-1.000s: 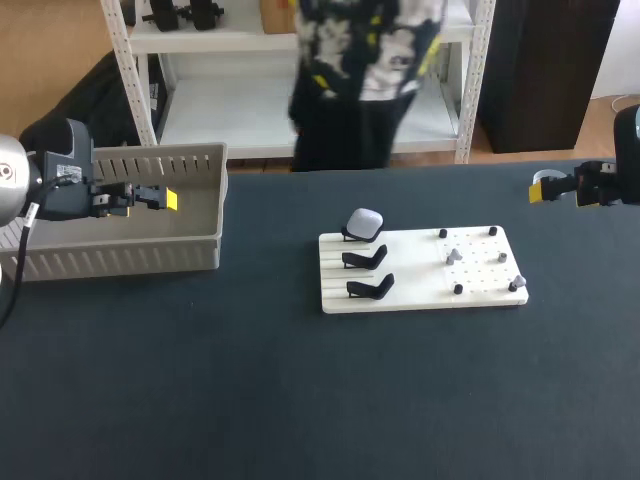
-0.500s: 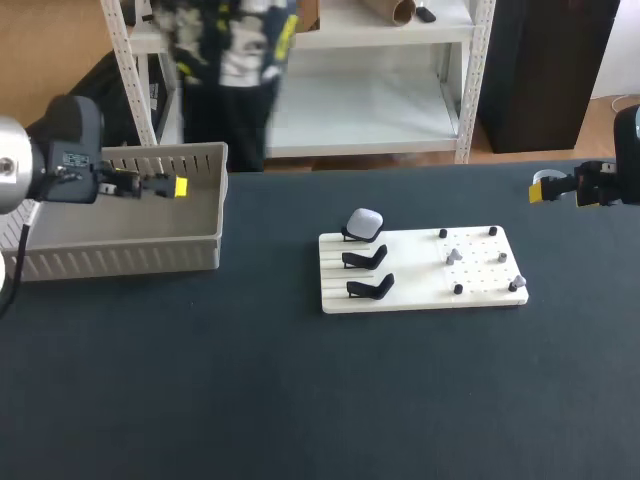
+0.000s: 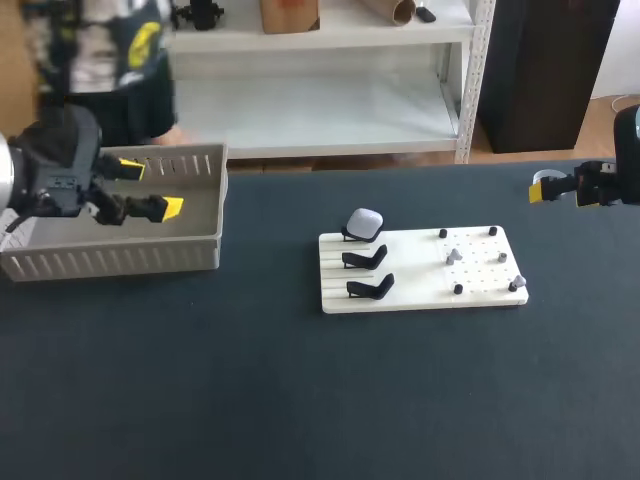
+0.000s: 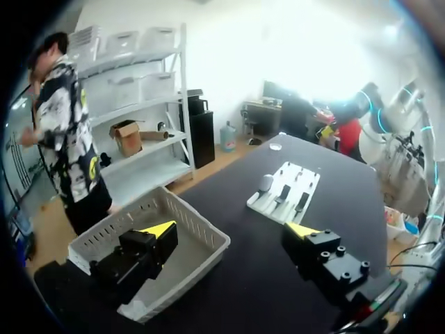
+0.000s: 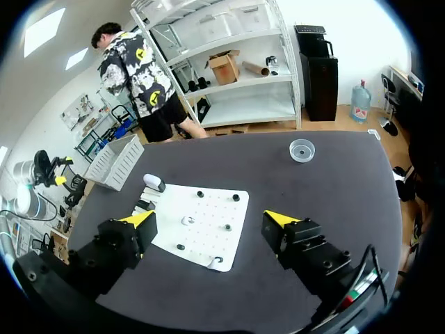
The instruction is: Pick up each earbud case from the left stands, insert the matching earbuds, close the lid, and place the case in the box.
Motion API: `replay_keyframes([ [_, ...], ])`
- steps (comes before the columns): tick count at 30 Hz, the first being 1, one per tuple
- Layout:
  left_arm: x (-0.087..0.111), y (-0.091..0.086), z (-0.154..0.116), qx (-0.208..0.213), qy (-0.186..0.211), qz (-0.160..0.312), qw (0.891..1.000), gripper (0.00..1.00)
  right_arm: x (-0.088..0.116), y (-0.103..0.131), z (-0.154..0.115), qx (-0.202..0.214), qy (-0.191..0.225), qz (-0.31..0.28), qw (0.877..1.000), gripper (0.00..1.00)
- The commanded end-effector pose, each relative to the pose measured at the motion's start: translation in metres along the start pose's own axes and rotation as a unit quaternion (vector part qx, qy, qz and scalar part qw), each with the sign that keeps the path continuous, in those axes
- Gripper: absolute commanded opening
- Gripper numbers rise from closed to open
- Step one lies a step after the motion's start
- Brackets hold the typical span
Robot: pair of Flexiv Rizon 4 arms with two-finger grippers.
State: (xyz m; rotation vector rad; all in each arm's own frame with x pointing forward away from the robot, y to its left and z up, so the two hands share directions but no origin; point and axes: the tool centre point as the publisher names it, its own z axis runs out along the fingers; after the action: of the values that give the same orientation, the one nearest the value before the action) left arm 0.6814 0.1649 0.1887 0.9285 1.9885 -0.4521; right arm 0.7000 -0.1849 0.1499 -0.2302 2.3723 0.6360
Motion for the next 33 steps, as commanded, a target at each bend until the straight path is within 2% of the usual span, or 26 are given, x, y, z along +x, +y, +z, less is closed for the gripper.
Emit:
replay_keyframes([
  [1,-0.004,-0.006,0.015,0.2,-0.18,0.138,0.953,1.0,0.0,0.0,0.0,0.0,0.0,0.0,1.0,1.0],
  [3,-0.014,-0.011,0.035,0.21,-0.173,0.126,0.954,1.0,0.0,0.0,0.0,0.0,0.0,0.0,1.0,1.0],
  [6,-0.027,-0.013,0.064,0.197,-0.167,0.139,0.956,1.0,0.0,0.0,0.0,0.0,0.0,0.0,1.0,1.0],
  [7,-0.027,-0.012,0.072,0.199,-0.157,0.139,0.957,1.0,0.0,0.0,0.0,0.0,0.0,0.0,1.0,1.0],
  [9,-0.032,-0.013,0.089,0.205,-0.167,0.141,0.954,1.0,0.0,0.0,0.0,0.0,0.0,0.0,1.0,1.0],
  [13,-0.042,-0.018,0.127,0.233,-0.159,0.147,0.948,1.0,0.0,0.0,0.0,0.0,0.0,0.0,1.0,1.0],
  [18,-0.048,-0.028,0.166,0.244,-0.135,0.135,0.951,1.0,0.0,0.0,0.0,0.0,0.0,0.0,1.0,1.0],
  [23,-0.049,-0.041,0.191,0.254,-0.096,0.134,0.953,1.0,0.0,0.0,0.0,0.0,0.0,0.0,1.0,1.0],
  [28,-0.043,-0.054,0.211,0.259,-0.05,0.153,0.952,1.0,0.0,0.0,0.0,0.0,0.0,0.0,1.0,1.0],
  [33,-0.036,-0.059,0.222,0.266,-0.031,0.145,0.953,1.0,0.0,0.0,0.0,0.0,0.0,0.0,1.0,1.0],
])
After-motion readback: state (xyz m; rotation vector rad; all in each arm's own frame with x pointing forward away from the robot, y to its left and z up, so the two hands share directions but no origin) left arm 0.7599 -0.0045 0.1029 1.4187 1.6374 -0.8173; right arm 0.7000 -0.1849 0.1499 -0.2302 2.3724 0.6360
